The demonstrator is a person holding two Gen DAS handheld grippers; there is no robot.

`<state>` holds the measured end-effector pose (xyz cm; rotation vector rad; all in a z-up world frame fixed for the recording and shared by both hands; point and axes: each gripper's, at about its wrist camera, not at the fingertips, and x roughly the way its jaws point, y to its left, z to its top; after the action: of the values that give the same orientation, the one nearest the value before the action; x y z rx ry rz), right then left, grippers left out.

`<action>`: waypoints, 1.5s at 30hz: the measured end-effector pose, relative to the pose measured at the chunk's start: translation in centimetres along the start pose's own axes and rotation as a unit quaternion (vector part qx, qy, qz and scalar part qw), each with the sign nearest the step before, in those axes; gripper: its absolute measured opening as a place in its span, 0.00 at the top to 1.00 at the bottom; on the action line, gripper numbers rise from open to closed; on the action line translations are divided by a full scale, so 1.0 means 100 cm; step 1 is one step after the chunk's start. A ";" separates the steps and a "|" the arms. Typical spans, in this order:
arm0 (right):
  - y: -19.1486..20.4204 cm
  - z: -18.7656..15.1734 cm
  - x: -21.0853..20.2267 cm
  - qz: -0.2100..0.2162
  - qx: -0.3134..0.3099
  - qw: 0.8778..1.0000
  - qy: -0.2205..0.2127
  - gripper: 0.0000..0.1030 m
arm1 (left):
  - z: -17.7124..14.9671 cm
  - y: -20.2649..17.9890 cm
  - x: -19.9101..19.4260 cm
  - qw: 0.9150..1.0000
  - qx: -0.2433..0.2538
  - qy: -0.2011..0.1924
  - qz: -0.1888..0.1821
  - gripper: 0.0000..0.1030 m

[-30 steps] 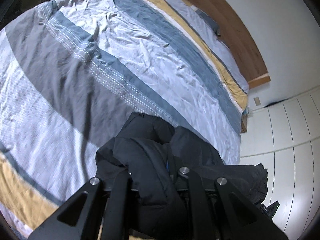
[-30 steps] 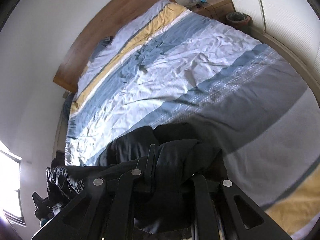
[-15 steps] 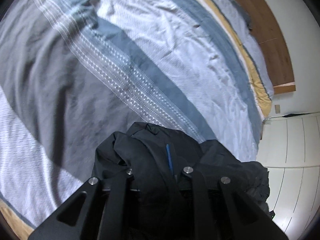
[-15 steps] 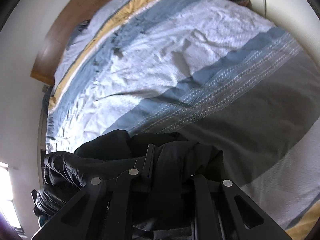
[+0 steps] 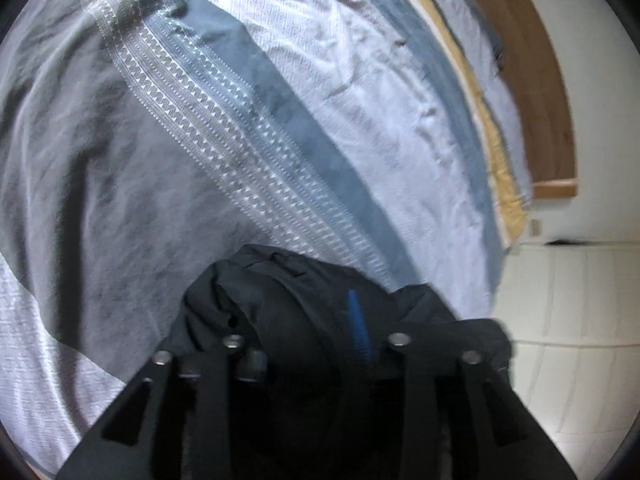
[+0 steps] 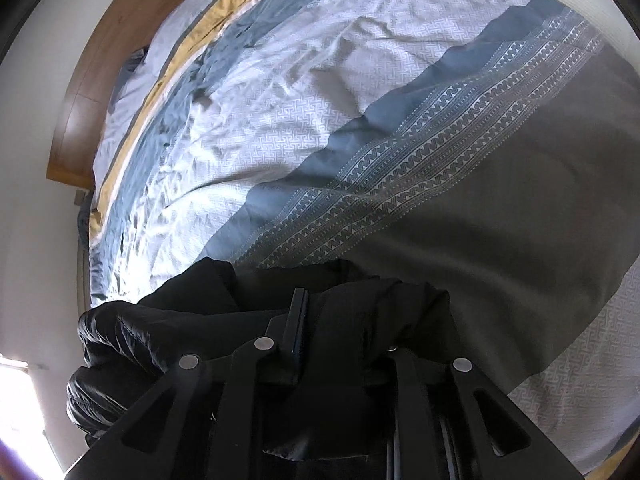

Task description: Fold large clothes

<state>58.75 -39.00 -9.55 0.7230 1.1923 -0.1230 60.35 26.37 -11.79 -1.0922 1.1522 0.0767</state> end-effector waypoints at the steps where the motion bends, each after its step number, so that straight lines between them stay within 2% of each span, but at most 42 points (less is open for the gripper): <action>1: 0.000 -0.001 -0.001 0.001 -0.002 1.000 -0.001 0.79 | 0.002 0.001 -0.005 1.000 -0.009 -0.006 -0.015 0.57; 4: 0.003 0.000 -0.004 0.005 -0.006 1.000 -0.004 0.65 | 0.009 0.006 -0.018 0.998 -0.040 -0.021 -0.054 0.51; 6: 0.006 0.001 -0.010 0.009 -0.009 1.000 -0.012 0.42 | 0.013 0.006 -0.026 0.996 -0.056 -0.025 -0.067 0.50; 8: 0.010 0.003 -0.016 0.014 -0.014 1.000 -0.019 0.33 | 0.017 0.003 -0.034 0.996 -0.054 -0.028 -0.067 0.50; 14: 0.017 0.012 -0.041 0.030 -0.004 0.999 -0.041 0.23 | 0.027 -0.001 -0.064 0.991 -0.073 -0.055 -0.093 0.45; 17: 0.019 0.016 -0.058 0.034 -0.005 0.997 -0.066 0.12 | 0.031 0.000 -0.088 0.987 -0.079 -0.083 -0.110 0.43; 18: 0.020 0.017 -0.064 0.038 -0.006 0.997 -0.072 0.12 | 0.032 0.000 -0.096 0.986 -0.083 -0.089 -0.117 0.42; 20: 0.022 0.016 -0.078 0.041 -0.017 0.996 -0.083 0.12 | 0.030 -0.006 -0.110 0.987 -0.067 -0.097 -0.106 0.41; 23: 0.032 0.006 -0.095 0.038 -0.049 0.993 -0.103 0.12 | 0.016 -0.022 -0.125 0.993 -0.012 -0.101 -0.058 0.41; 26: 0.049 -0.014 -0.105 0.032 -0.102 0.988 -0.109 0.12 | -0.017 -0.040 -0.128 0.993 0.056 -0.100 -0.007 0.41; 30: 0.073 -0.051 -0.106 0.019 -0.180 0.978 -0.108 0.12 | -0.065 -0.049 -0.112 0.991 0.109 -0.080 0.021 0.41; 34: 0.096 -0.095 -0.100 0.006 -0.246 0.963 -0.111 0.12 | -0.117 -0.059 -0.092 0.983 0.165 -0.070 0.050 0.41; 37: 0.109 -0.124 -0.095 0.002 -0.289 0.950 -0.116 0.12 | -0.153 -0.070 -0.082 0.976 0.200 -0.072 0.048 0.41; 41: 0.125 -0.156 -0.083 0.002 -0.336 0.935 -0.118 0.12 | -0.194 -0.093 -0.069 0.961 0.263 -0.073 0.050 0.41; 43: 0.131 -0.164 -0.075 0.003 -0.349 0.930 -0.116 0.12 | -0.214 -0.107 -0.057 0.951 0.296 -0.071 0.047 0.41; 45: 0.136 -0.170 -0.062 0.007 -0.359 0.927 -0.109 0.12 | -0.227 -0.120 -0.045 0.945 0.317 -0.069 0.038 0.41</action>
<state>48.88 -20.53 -1.05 0.0642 0.9211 0.2359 49.24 5.83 -0.22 -0.4614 0.9904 -0.1496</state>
